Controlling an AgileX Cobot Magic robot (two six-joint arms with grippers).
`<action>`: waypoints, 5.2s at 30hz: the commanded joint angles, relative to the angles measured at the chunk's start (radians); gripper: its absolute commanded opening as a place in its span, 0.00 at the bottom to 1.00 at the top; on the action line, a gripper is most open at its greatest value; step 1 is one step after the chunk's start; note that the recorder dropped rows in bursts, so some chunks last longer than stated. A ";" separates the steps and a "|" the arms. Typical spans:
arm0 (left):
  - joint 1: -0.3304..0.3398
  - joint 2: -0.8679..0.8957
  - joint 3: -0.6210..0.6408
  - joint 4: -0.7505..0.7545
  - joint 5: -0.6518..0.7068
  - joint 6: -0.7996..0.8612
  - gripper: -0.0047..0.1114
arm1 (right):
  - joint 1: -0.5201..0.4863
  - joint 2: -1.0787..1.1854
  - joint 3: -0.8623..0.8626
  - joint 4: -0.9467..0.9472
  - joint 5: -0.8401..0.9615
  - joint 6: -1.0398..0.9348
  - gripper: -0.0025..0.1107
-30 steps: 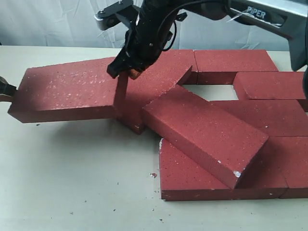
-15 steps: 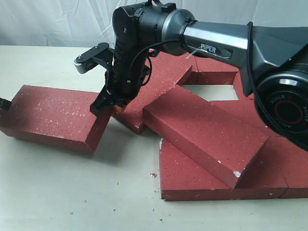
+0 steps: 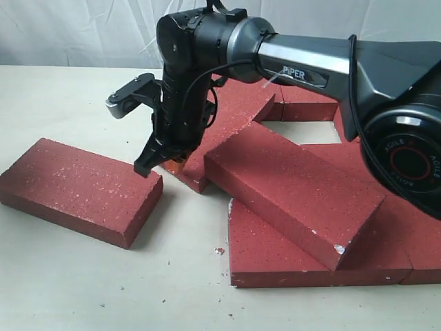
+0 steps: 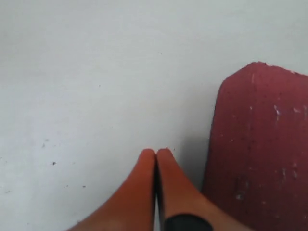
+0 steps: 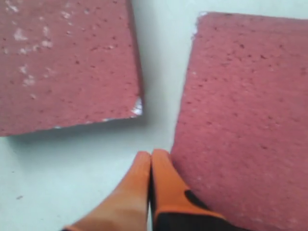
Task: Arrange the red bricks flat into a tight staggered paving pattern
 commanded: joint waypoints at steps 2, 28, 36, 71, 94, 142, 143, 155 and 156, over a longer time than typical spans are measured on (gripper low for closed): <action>0.005 -0.018 0.000 -0.082 0.044 -0.004 0.04 | -0.032 -0.072 -0.054 -0.247 0.019 0.002 0.02; -0.175 -0.090 0.000 -0.407 0.382 0.394 0.04 | -0.482 0.092 -0.082 -0.054 -0.429 0.019 0.02; -0.175 -0.085 0.000 -0.409 0.378 0.394 0.04 | -0.411 0.092 -0.082 -0.043 -0.399 0.001 0.02; -0.234 -0.083 0.000 -0.409 0.405 0.394 0.04 | -0.265 -0.119 -0.084 -0.206 -0.023 -0.042 0.02; -0.657 -0.078 0.000 -0.429 0.130 0.394 0.04 | -0.368 -0.142 0.232 0.083 -0.355 -0.067 0.02; -0.653 -0.089 0.000 -0.402 -0.111 0.377 0.04 | -0.203 0.015 -0.133 0.073 0.061 -0.041 0.02; -0.653 -0.089 0.000 -0.399 -0.108 0.381 0.04 | -0.199 0.032 -0.133 0.073 0.061 -0.040 0.02; -0.653 -0.089 0.000 -0.386 -0.138 0.384 0.04 | -0.191 0.131 -0.133 0.144 -0.023 -0.047 0.02; -0.653 -0.089 0.000 -0.386 -0.138 0.384 0.04 | -0.191 0.139 -0.133 0.159 -0.039 -0.047 0.02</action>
